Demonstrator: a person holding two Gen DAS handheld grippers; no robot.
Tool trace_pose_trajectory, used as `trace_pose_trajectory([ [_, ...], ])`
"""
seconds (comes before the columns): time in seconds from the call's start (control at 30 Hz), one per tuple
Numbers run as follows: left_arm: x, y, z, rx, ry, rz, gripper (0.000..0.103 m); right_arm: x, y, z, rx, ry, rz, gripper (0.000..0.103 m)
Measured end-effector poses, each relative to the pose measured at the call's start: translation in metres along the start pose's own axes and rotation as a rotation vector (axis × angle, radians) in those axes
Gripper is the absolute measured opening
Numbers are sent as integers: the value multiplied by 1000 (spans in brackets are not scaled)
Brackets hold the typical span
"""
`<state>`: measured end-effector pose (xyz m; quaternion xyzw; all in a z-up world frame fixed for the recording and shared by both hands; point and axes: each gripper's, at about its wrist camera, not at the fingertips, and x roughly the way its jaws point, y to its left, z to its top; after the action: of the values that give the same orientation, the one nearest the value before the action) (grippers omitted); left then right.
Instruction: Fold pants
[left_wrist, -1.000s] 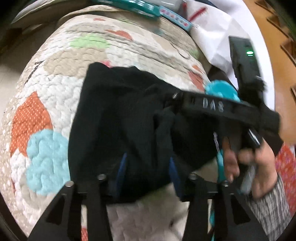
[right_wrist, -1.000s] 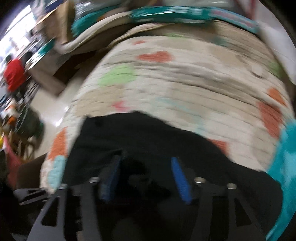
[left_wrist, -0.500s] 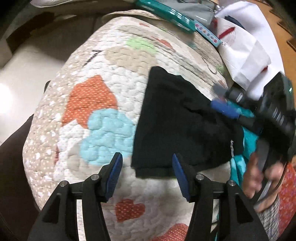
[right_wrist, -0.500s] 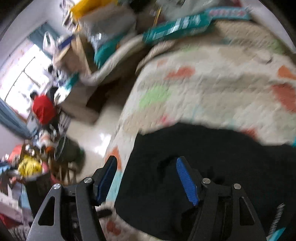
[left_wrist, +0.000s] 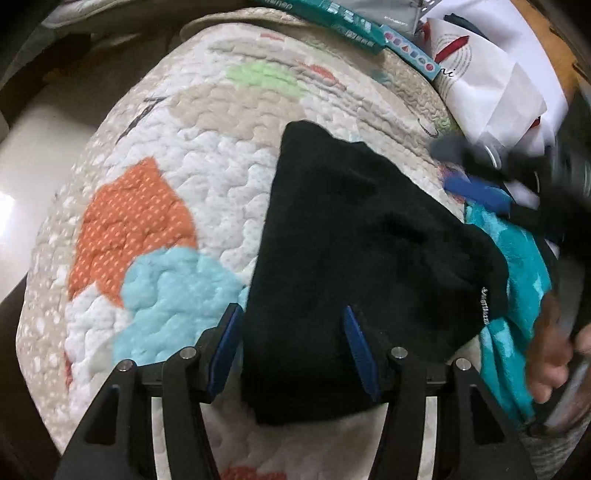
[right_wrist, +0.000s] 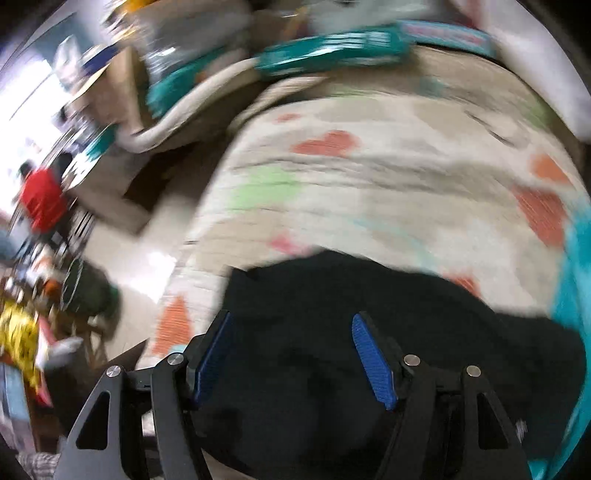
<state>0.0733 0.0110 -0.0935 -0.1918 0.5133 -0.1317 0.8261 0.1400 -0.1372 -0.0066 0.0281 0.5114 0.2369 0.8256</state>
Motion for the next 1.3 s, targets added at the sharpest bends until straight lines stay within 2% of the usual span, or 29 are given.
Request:
trace_pose_trajectory([
  [0.07,2,-9,-2,38,-5,13,53,30,18,17,-45,74,15,72],
  [0.13,6,-13,-7,71,-11,75,25,70,29,25,-81,182,-21,70],
  [0.17,7,-14,-8,84,-19,82,22,88,34,25,-107,233,-52,61],
  [0.2,6,-14,-9,92,-25,87,19,101,36,23,-131,275,-82,22],
  [0.23,6,-14,-9,97,-25,90,14,109,41,21,-153,288,-98,19],
  [0.33,3,-10,-7,79,-13,71,11,103,54,23,-181,281,-82,12],
  [0.5,-11,13,-2,24,0,49,10,110,77,31,-197,293,-86,12],
  [0.7,-34,60,7,-73,-16,87,10,130,128,41,-219,273,-45,12],
  [0.77,-32,74,8,-90,12,94,18,143,132,46,-194,275,-62,21],
  [0.83,-35,81,8,-110,33,63,21,142,130,45,-165,271,-21,44],
  [0.9,-45,84,7,-113,38,69,31,121,124,47,-146,224,14,50],
  [0.93,-53,86,6,-113,27,66,34,104,116,47,-128,185,33,57],
  [1.0,-69,88,5,-105,1,66,35,58,85,45,-47,83,47,64],
  [1.07,-87,85,6,-71,-36,87,35,3,41,31,60,-46,22,66],
  [1.2,-99,44,23,47,-79,95,37,-78,-49,-34,294,-232,-87,66],
  [1.3,-81,-10,51,195,-83,93,40,-105,-98,-97,524,-316,-56,66],
])
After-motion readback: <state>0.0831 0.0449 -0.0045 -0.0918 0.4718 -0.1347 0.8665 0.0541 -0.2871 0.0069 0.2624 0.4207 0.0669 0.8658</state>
